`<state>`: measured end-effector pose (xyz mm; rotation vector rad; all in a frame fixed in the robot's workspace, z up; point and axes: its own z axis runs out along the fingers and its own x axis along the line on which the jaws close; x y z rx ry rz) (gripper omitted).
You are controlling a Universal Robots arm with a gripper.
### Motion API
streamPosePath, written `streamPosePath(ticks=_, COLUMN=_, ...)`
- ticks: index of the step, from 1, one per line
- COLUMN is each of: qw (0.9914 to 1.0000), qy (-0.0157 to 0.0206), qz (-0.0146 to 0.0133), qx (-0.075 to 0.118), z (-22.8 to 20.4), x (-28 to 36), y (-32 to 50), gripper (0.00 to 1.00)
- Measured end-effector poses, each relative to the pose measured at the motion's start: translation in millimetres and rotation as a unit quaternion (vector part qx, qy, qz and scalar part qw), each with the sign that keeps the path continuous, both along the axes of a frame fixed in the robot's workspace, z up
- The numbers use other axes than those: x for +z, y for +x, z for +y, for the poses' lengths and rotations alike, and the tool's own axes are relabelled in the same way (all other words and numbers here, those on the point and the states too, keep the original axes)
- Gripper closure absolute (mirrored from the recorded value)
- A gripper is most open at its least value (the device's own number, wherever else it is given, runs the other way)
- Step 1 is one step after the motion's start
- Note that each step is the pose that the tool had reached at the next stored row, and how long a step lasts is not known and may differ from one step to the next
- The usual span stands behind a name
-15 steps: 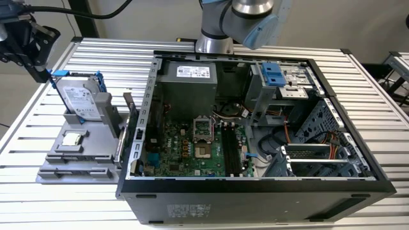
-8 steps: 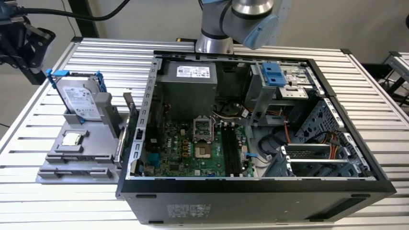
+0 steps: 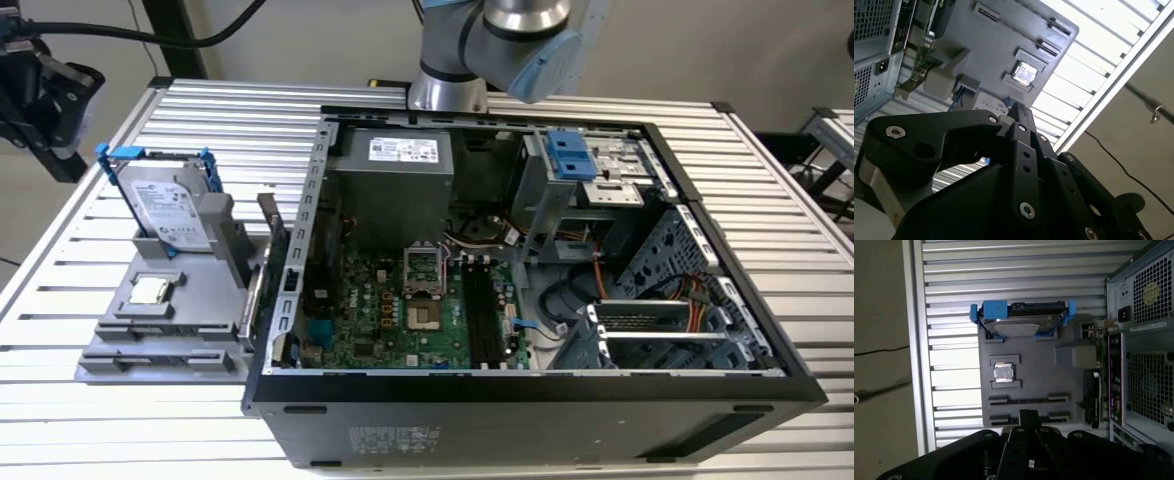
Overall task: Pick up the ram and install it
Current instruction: 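Reach for the ram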
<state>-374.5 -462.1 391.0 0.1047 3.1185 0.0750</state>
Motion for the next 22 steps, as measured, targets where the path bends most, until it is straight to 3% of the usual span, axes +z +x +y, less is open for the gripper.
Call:
streamPosePath(ticks=12, qw=1.0, qy=0.0, qz=0.0, qx=0.0, z=-8.3, x=-0.4, y=-4.4, gripper=1.0)
streamPosePath(ticks=22, qw=1.0, qy=0.0001, qz=0.0, qx=0.0, z=-10.0, x=-0.5, y=-4.5, gripper=1.0)
